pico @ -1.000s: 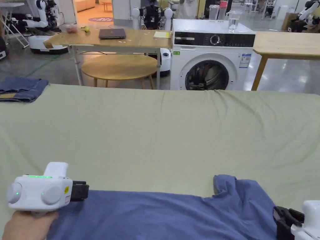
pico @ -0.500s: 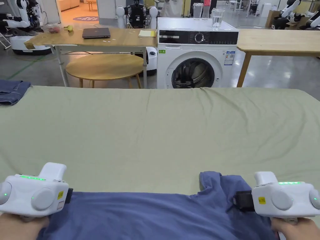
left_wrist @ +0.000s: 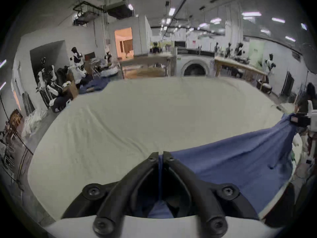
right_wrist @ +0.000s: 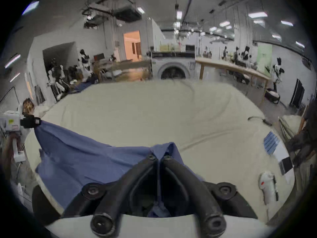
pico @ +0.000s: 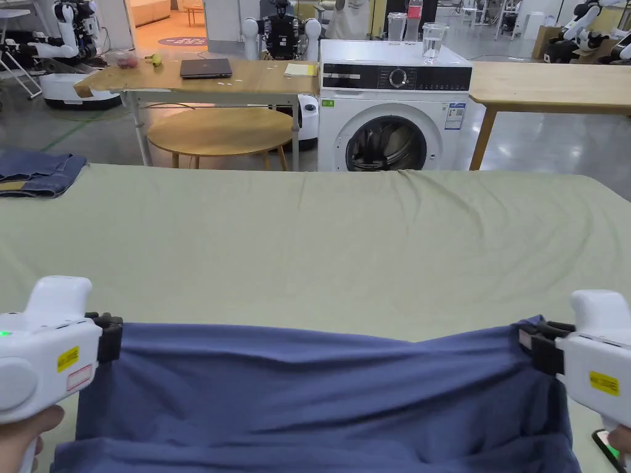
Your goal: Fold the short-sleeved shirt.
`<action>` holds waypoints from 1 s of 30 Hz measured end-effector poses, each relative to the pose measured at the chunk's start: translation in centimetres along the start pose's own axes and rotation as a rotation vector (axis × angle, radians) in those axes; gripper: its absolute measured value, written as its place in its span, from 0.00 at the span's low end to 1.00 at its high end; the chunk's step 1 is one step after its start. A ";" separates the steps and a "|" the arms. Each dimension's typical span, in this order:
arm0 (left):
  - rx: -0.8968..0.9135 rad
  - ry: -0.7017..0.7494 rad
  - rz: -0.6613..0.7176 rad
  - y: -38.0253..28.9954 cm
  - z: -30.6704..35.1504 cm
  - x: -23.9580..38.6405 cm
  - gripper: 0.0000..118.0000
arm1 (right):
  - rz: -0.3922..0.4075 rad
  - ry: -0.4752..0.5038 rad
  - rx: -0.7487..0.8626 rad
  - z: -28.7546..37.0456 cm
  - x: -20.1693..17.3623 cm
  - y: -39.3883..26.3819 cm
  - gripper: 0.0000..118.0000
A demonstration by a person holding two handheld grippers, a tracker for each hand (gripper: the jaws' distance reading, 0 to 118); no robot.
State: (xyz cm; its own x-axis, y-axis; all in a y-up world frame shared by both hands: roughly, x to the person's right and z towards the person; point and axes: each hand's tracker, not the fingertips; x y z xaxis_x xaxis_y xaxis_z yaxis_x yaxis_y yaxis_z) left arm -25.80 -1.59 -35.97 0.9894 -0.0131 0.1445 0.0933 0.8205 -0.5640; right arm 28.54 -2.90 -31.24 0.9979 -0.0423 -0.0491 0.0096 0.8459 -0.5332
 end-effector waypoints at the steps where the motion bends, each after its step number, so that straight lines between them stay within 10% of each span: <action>1: 0.002 -0.003 0.007 -0.8 1.8 -0.2 0.00 | 0.016 0.001 0.010 1.7 -0.3 -0.7 0.00; 13: -0.232 -0.019 0.129 -16.3 4.2 -1.6 0.02 | -0.069 -0.065 -0.189 5.4 -1.3 -16.8 0.00; 15: -0.145 0.038 0.072 -14.3 5.5 -0.1 0.37 | -0.066 -0.065 -0.155 6.2 -2.0 -15.3 0.18; 17: -0.054 0.062 0.021 -11.4 6.2 1.7 0.83 | -0.047 -0.031 -0.073 7.3 -3.1 -12.3 0.72; 19: 0.068 0.057 -0.019 -8.3 6.7 3.8 0.89 | -0.026 -0.004 0.027 7.9 -5.1 -9.0 0.89; 23: 0.219 0.021 -0.082 -2.9 6.4 9.0 0.89 | 0.013 0.032 0.217 8.4 -9.4 -3.5 0.89; 27: 0.314 0.033 -0.144 -1.0 5.9 12.4 0.87 | 0.058 -0.023 0.320 8.2 -12.7 -1.8 0.87; 28: 0.299 0.041 -0.155 -1.0 5.7 12.9 0.71 | 0.065 -0.031 0.320 8.1 -13.2 -1.9 0.76; 29: 0.269 0.016 -0.173 -1.1 5.6 13.1 0.15 | 0.067 -0.026 0.319 8.0 -13.4 -2.1 0.36; 30: 0.232 -0.056 -0.175 -1.2 5.5 13.2 0.00 | 0.069 -0.026 0.322 7.9 -13.7 -2.4 0.09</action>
State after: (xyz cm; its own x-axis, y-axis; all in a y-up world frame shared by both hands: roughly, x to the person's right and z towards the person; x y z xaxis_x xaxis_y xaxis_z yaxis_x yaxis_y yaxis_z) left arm -13.51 0.36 -28.90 0.9524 -0.1393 0.2712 0.2273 0.9174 -0.3268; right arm 15.36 -0.13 -22.65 0.9982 0.0304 -0.0522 -0.0419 0.9712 -0.2348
